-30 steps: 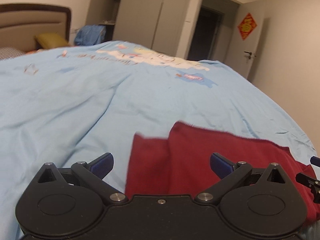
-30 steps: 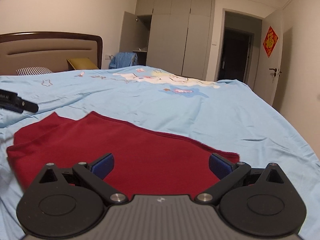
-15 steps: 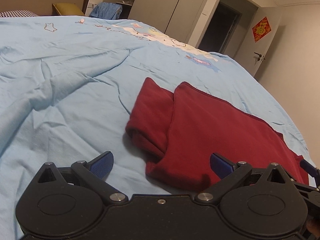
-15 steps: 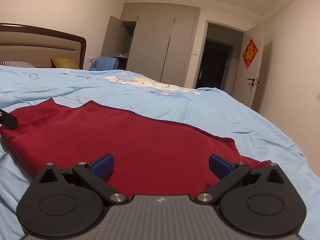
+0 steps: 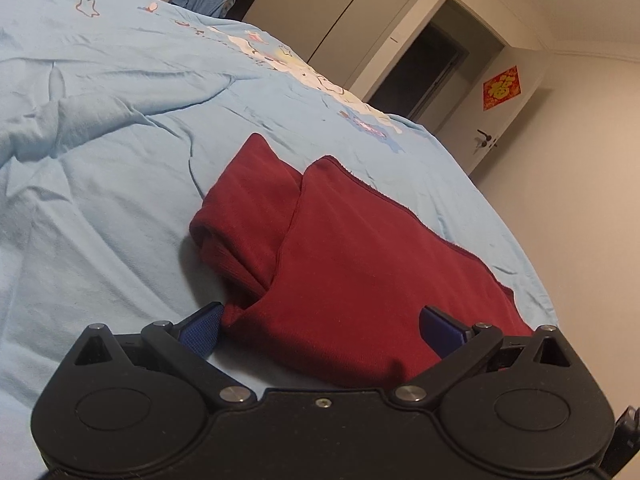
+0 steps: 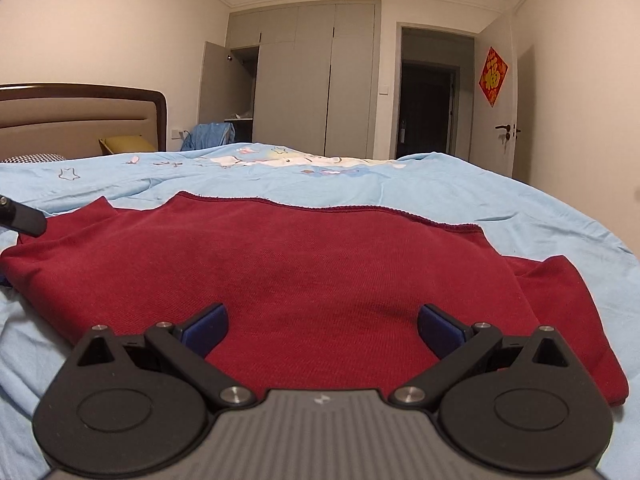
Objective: Fold small clothes
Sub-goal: 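Move the left tool to the edge of the folded sweater, then close the left gripper on the folded sweater edge, then lift the edge with the left gripper and fold it over the bundle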
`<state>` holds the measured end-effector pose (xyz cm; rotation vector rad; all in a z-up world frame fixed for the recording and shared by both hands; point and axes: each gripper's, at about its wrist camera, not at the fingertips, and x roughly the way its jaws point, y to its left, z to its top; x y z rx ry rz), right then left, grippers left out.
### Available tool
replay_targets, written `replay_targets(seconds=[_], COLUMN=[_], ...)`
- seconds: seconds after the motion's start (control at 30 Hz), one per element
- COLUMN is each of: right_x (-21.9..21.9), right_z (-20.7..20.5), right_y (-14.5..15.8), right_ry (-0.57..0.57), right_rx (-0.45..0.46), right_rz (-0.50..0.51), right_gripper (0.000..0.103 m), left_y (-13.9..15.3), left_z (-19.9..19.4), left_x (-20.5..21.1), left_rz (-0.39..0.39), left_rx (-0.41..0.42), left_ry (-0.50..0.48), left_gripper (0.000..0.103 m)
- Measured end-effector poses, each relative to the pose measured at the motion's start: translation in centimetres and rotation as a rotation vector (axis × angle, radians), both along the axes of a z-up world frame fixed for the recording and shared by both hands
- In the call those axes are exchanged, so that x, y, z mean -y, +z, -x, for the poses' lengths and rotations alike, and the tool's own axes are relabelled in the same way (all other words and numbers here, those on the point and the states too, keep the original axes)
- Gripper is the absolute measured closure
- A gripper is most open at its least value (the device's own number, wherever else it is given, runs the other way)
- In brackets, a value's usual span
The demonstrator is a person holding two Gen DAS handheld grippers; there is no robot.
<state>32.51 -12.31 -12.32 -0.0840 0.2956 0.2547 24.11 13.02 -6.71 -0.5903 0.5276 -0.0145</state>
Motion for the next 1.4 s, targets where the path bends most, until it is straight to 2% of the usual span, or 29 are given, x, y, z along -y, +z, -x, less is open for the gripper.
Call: replay_targets(seconds=[0.33,0.43,0.53,0.67,0.7,0.93,0.97,1.07,1.17,1.27,1.4], right_x=[-0.1,-0.1,-0.1,-0.1,-0.1,-0.1,-0.1,-0.1,0.0,0.1,1.1], right_z=[0.4,0.4,0.4,0.4,0.3,0.3,0.3,0.3,0.5,0.5,1.3], right_y=[-0.2,-0.2,-0.2,-0.2,-0.2,-0.2,-0.2,-0.2,-0.2,-0.1,0.5], right_ry=[-0.006,-0.006,-0.006,-0.006,-0.006,-0.006,-0.006,-0.006,-0.007,-0.004,-0.005], right_rx=[0.010,0.011,0.011,0.011,0.011,0.011,0.011,0.012,0.015,0.012,-0.006], right_rz=[-0.005,-0.005,-0.005,-0.005,-0.005,-0.005,-0.005,-0.005,-0.006,-0.016,-0.066], right_gripper=[0.000,0.000,0.000,0.000,0.000,0.000,0.000,0.000,0.000,0.000,0.000], left_y=[-0.1,-0.1,-0.4,-0.6,-0.7,-0.8,-0.8,-0.5,0.1,1.3,3.8], left_z=[-1.2,-1.1,-0.8,-0.7,-0.7,-2.0,-2.2,-2.6,-2.8,-2.9,-3.1], left_x=[0.1,-0.1,-0.8,-1.5,-1.5,-1.9,-1.9,-1.6,-1.3,-0.5,1.6], left_rz=[-0.004,0.003,0.049,0.079,0.079,0.091,0.090,0.061,0.035,-0.010,-0.125], left_rx=[-0.003,-0.001,0.006,0.002,-0.002,-0.012,-0.014,-0.039,-0.037,-0.015,0.043], left_ry=[0.021,0.060,0.117,0.163,0.164,0.160,0.161,0.164,0.149,0.124,0.058], left_gripper=[0.002,0.011,0.024,0.045,0.047,0.046,0.049,0.069,0.079,0.082,0.083])
